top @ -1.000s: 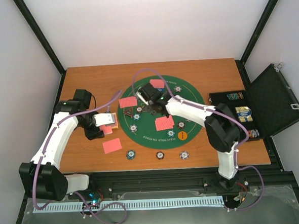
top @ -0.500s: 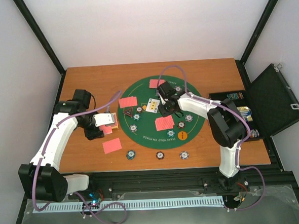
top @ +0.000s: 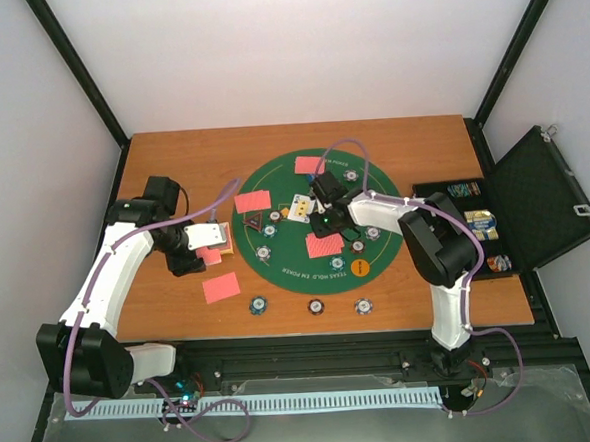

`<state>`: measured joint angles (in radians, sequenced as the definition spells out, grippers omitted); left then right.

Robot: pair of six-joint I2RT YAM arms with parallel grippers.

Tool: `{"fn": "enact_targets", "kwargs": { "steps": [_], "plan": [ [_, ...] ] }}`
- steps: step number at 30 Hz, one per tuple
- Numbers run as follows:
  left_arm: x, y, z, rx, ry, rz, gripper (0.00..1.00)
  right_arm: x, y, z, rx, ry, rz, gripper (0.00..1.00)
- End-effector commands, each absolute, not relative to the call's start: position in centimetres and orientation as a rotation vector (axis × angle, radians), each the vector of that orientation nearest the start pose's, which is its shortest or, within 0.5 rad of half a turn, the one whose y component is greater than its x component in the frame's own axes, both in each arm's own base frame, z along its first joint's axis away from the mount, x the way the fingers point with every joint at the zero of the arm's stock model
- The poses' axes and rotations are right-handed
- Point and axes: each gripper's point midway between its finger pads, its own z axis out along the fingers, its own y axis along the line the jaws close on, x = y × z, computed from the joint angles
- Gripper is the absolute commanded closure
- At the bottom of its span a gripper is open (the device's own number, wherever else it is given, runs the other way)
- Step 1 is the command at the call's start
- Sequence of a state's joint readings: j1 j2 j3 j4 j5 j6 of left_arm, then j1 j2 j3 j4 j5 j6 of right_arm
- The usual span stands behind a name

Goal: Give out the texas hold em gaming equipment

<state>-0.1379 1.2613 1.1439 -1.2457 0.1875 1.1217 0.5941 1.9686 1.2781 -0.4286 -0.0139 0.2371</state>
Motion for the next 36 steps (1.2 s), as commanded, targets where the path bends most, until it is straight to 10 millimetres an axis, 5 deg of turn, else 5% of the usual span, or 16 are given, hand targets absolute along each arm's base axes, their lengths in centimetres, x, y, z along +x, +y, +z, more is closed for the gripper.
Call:
{"fn": "enact_targets", "kwargs": {
  "steps": [1, 16, 23, 29, 32, 36],
  "plan": [
    [23.6, -6.7, 16.8, 1.700, 2.270, -0.085, 0.90, 37.5, 26.5, 1.0, -0.452, 2.688, 0.292, 0.86],
    [23.6, -6.8, 17.0, 1.697, 2.258, -0.088, 0.90, 31.0, 25.7, -0.6, -0.407, 2.747, 0.320, 0.89],
    [23.6, -6.9, 17.2, 1.696, 2.252, -0.091, 0.90, 29.9, 25.8, 0.2, -0.360, 2.736, 0.310, 0.90],
    [23.6, -7.1, 17.3, 1.691, 2.245, -0.101, 0.90, 32.1, 28.5, 6.5, -0.309, 2.617, 0.472, 0.65],
    [23.6, -7.2, 17.5, 1.685, 2.241, -0.113, 0.90, 31.5, 32.5, 10.9, -0.290, 2.550, 0.817, 0.48],
    [23.7, -7.6, 17.6, 1.681, 2.232, -0.136, 0.90, 28.9, 37.3, 13.5, -0.272, 2.530, 1.229, 0.27]
  ]
}}
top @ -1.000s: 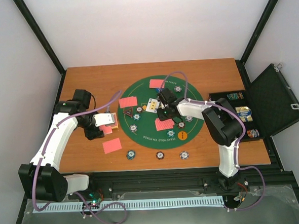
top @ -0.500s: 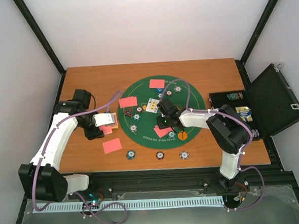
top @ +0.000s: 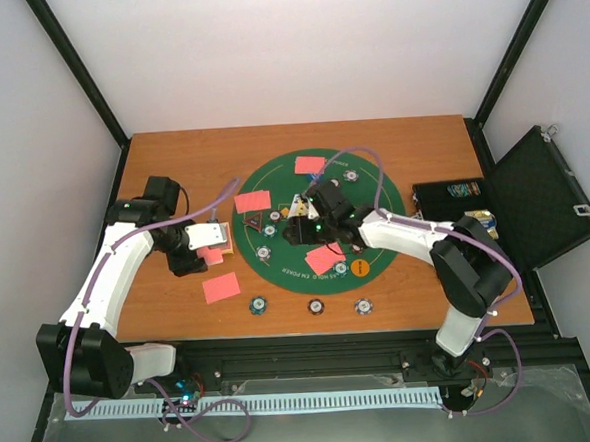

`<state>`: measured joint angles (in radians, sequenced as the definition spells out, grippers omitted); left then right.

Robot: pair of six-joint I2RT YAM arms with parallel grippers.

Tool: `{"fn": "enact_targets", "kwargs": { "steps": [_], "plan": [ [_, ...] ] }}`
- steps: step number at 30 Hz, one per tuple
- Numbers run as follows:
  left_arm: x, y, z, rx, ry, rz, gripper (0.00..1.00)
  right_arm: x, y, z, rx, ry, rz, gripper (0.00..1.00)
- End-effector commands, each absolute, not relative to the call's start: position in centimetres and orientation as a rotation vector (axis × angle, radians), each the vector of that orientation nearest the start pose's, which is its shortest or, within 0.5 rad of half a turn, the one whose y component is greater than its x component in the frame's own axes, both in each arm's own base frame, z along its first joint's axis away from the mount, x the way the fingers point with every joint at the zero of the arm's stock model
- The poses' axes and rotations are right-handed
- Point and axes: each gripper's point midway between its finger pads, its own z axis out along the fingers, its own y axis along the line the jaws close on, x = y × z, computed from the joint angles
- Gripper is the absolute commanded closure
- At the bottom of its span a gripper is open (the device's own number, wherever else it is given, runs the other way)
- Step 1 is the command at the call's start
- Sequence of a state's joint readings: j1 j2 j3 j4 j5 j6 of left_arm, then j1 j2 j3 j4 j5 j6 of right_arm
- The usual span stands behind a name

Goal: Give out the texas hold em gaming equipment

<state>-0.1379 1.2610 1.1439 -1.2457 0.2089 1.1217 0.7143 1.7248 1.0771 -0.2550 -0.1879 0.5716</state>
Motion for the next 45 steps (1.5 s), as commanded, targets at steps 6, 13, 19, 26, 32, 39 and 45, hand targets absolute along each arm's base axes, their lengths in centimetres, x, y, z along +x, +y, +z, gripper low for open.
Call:
{"fn": "enact_targets", "kwargs": {
  "steps": [6, 13, 19, 26, 32, 39, 45],
  "plan": [
    [23.6, -7.7, 17.7, 1.680, 2.228, -0.151, 0.89, 24.4, 43.8, 17.9, -0.333, 2.385, 1.689, 0.11],
    [23.6, -7.8, 18.0, 1.674, 2.222, -0.154, 0.89, 23.3, 46.5, 18.9, -0.364, 2.338, 1.845, 0.13],
    [23.5, -7.7, 18.0, 1.682, 2.222, -0.143, 0.89, 22.6, 48.3, 19.0, -0.396, 2.332, 1.918, 0.17],
    [23.6, -7.5, 17.8, 1.688, 2.227, -0.133, 0.89, 21.6, 50.1, 19.0, -0.412, 2.311, 2.007, 0.19],
    [23.6, -7.5, 17.8, 1.687, 2.225, -0.131, 0.89, 21.4, 52.0, 18.4, -0.418, 2.321, 2.064, 0.21],
    [23.6, -7.5, 17.9, 1.688, 2.224, -0.132, 0.89, 21.9, 53.1, 16.5, -0.384, 2.374, 2.070, 0.26],
    [23.5, -7.4, 17.9, 1.694, 2.225, -0.126, 0.90, 22.0, 52.3, 14.8, -0.339, 2.414, 2.061, 0.37]
  ]
}}
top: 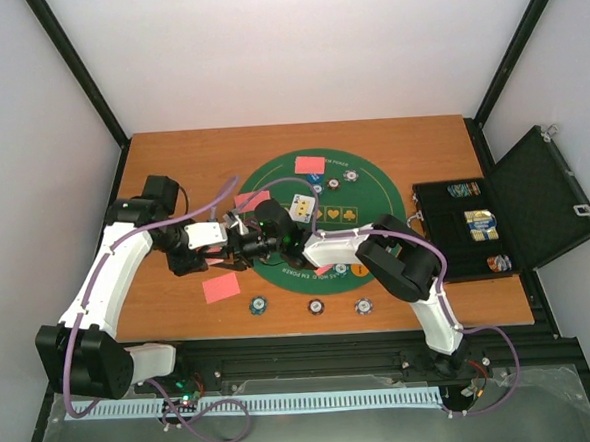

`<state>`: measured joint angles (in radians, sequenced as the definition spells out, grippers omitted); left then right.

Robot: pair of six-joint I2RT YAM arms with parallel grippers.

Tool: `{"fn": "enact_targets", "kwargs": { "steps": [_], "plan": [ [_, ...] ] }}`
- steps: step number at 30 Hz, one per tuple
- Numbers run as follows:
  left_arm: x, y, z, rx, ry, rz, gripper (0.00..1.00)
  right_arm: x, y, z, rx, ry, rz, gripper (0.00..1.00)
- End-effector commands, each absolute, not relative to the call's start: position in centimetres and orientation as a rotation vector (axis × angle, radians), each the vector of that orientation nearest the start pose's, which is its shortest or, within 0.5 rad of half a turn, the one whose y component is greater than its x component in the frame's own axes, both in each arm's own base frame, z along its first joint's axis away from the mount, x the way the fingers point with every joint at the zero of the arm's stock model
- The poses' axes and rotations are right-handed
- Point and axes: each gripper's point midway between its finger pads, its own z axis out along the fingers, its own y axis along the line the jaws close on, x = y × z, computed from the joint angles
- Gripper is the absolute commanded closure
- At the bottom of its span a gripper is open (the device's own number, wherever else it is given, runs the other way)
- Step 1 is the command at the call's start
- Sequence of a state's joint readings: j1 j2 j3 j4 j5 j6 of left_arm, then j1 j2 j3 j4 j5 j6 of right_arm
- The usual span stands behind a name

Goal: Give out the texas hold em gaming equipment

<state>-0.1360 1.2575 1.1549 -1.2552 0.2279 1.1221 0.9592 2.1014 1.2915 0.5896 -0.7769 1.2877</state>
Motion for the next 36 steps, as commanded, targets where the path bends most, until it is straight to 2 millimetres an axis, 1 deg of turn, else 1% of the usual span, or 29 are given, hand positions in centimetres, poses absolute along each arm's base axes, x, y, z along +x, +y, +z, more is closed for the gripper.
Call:
{"fn": "enact_targets", "kwargs": {
  "steps": [1, 3, 6, 12, 14, 16, 19, 21, 28, 30, 33, 35, 36],
  "plan": [
    [23.5, -7.4, 17.9, 1.696, 2.223, -0.123, 0.90, 22.3, 51.7, 14.4, -0.318, 2.424, 2.046, 0.39],
    [23.4, -7.4, 18.0, 1.699, 2.217, -0.119, 0.90, 22.6, 50.6, 13.6, -0.281, 2.446, 2.016, 0.43],
    [23.5, -7.6, 18.2, 1.694, 2.208, -0.132, 0.90, 23.2, 49.2, 13.0, -0.245, 2.459, 1.985, 0.48],
    [23.5, -7.5, 18.1, 1.692, 2.218, -0.130, 0.90, 23.5, 48.1, 12.6, -0.237, 2.478, 1.941, 0.52],
    [23.5, -7.5, 18.0, 1.694, 2.216, -0.123, 0.90, 23.5, 47.9, 12.8, -0.235, 2.473, 1.945, 0.54],
    [23.5, -7.5, 18.0, 1.693, 2.217, -0.121, 0.90, 23.6, 47.7, 13.4, -0.236, 2.458, 1.948, 0.58],
    [23.5, -7.4, 17.7, 1.696, 2.222, -0.121, 0.90, 23.7, 47.3, 15.0, -0.235, 2.420, 1.961, 0.71],
    [23.6, -7.3, 17.5, 1.697, 2.225, -0.114, 0.90, 23.8, 47.0, 16.2, -0.237, 2.391, 1.968, 0.76],
    [23.7, -7.3, 17.2, 1.696, 2.232, -0.113, 0.90, 24.1, 46.0, 17.5, -0.218, 2.366, 1.966, 0.94],
    [23.7, -7.2, 17.1, 1.697, 2.237, -0.108, 0.90, 24.2, 45.5, 17.7, -0.215, 2.363, 1.956, 0.97],
    [23.6, -7.1, 17.1, 1.700, 2.239, -0.102, 0.90, 24.8, 44.2, 17.8, -0.214, 2.367, 1.908, 0.97],
    [23.6, -7.1, 17.1, 1.700, 2.236, -0.102, 0.90, 25.5, 43.2, 17.5, -0.224, 2.394, 1.841, 0.97],
    [23.6, -7.1, 17.1, 1.700, 2.238, -0.099, 0.90, 25.7, 42.5, 17.0, -0.230, 2.432, 1.790, 0.97]
  ]
}}
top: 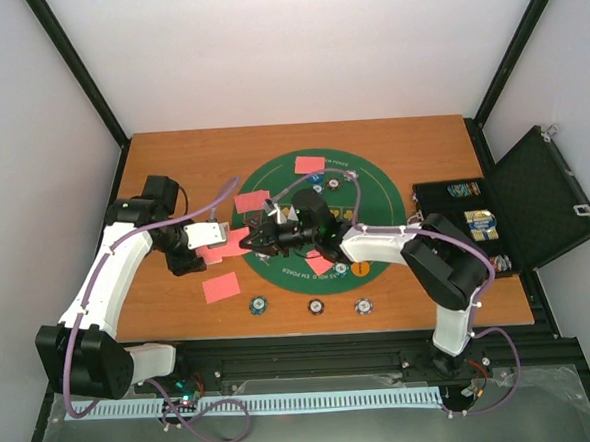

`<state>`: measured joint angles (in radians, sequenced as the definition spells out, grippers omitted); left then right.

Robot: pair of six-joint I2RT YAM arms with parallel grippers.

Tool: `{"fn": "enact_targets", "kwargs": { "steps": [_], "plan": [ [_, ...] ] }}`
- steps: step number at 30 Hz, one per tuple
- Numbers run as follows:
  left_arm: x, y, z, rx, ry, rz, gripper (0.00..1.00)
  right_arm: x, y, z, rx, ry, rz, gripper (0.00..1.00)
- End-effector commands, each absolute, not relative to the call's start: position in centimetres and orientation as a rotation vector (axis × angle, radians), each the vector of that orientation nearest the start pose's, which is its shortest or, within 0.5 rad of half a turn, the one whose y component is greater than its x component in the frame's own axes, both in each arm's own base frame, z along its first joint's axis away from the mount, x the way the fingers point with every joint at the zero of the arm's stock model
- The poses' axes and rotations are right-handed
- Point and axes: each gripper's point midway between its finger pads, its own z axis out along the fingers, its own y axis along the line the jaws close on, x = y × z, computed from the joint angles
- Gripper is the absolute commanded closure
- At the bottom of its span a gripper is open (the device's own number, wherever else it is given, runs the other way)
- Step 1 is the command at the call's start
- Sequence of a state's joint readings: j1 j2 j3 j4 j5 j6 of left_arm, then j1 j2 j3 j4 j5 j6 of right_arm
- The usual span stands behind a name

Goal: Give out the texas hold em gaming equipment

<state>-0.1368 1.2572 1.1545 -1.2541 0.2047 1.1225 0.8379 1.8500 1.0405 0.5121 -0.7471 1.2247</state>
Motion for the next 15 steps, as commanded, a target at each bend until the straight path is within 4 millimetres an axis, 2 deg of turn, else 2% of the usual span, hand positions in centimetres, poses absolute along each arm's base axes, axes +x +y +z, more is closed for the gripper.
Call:
{"fn": "enact_targets", "kwargs": {
  "steps": [1, 3, 4, 8, 14, 15],
  "plan": [
    [23.6, -7.0, 17.2, 1.702, 2.238, -0.098, 0.90, 26.3, 41.7, 16.7, -0.237, 2.457, 1.737, 0.97],
    [23.5, -7.0, 17.2, 1.704, 2.241, -0.096, 0.90, 27.6, 40.5, 16.7, -0.300, 2.494, 1.587, 0.97],
    [23.5, -6.9, 17.1, 1.705, 2.248, -0.094, 0.90, 28.3, 39.5, 16.3, -0.344, 2.530, 1.455, 0.97],
    [23.5, -6.7, 16.9, 1.709, 2.255, -0.082, 0.90, 31.9, 35.0, 14.4, -0.594, 2.584, 0.787, 0.97],
    [23.7, -6.8, 16.9, 1.694, 2.269, -0.094, 0.90, 38.0, 27.8, 13.8, -0.694, 2.499, -0.023, 0.97],
    [23.7, -6.8, 17.0, 1.693, 2.270, -0.097, 0.90, 38.8, 27.1, 13.7, -0.711, 2.478, -0.117, 0.97]
  ]
}}
